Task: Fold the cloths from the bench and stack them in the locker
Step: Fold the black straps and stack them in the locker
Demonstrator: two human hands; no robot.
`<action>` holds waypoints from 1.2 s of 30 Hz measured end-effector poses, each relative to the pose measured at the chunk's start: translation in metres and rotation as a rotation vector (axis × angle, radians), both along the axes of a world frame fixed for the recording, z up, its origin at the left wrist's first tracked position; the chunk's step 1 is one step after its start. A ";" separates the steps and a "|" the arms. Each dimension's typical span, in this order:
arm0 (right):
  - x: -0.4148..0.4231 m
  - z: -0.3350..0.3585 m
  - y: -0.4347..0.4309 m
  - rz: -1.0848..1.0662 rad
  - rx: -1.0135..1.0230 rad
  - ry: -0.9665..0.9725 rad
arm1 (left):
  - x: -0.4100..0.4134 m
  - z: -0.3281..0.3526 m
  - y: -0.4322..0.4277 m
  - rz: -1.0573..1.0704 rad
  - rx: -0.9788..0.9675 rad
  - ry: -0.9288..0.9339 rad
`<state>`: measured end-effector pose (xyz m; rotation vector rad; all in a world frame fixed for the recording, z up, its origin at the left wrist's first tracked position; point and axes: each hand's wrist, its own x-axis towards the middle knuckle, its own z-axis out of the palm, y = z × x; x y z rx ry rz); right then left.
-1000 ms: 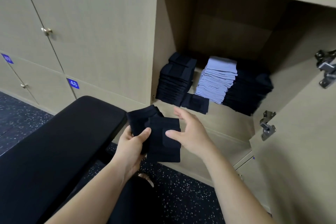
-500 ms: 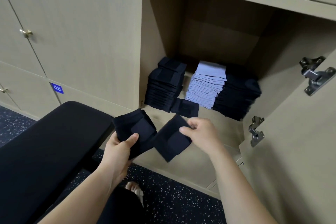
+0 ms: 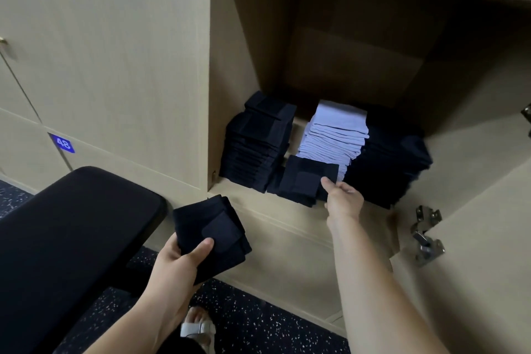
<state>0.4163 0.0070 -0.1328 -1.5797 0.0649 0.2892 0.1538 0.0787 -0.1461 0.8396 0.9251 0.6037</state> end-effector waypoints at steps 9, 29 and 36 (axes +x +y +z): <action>0.010 -0.010 0.026 -0.041 0.010 0.126 | 0.016 -0.002 0.007 -0.055 0.000 -0.043; -0.026 0.006 0.006 0.075 -0.458 -0.275 | 0.003 0.014 -0.001 -0.072 0.035 -0.119; -0.146 0.040 -0.029 0.639 -0.241 -0.314 | -0.015 0.031 -0.012 0.058 0.075 -0.116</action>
